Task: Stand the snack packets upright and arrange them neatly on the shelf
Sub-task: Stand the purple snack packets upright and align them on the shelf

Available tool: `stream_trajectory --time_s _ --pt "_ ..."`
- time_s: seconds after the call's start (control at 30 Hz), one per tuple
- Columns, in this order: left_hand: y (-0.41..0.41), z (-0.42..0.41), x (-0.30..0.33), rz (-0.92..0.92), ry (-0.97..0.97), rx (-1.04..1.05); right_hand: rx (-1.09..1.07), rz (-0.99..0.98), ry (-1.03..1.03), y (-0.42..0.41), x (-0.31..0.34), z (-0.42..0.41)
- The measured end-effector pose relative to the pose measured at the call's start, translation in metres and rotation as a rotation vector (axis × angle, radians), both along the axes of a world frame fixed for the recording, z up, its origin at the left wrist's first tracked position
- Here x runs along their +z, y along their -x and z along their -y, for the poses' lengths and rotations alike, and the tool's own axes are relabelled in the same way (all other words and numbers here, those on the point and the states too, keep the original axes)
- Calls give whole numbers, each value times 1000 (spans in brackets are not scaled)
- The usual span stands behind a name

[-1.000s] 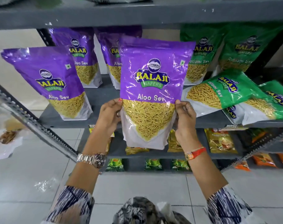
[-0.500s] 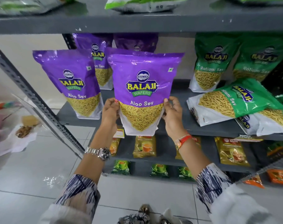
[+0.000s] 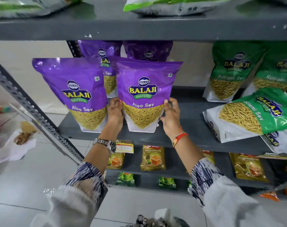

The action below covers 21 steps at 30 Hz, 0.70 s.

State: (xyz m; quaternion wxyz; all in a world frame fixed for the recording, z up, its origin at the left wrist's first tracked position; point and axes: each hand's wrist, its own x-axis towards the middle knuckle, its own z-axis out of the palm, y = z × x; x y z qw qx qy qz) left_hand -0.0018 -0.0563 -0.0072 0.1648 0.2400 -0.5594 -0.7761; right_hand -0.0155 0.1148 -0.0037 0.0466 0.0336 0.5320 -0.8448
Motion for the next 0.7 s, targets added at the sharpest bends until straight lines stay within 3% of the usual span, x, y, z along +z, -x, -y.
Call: stream_trajectory --time_s 0.3,0.5,0.6,0.7 --pt "-15 -27 -17 -90 66 252 -13 -22 -110 -8 -16 -7" --pt "-34 -109 -25 -303 36 556 -568 57 -18 -31 -30 -76" --pt "-35 -167 -35 -314 140 519 -814 133 -80 -33 -34 -127" --pt "-29 -229 -42 -343 307 385 -916 226 -124 -31 -32 -172"
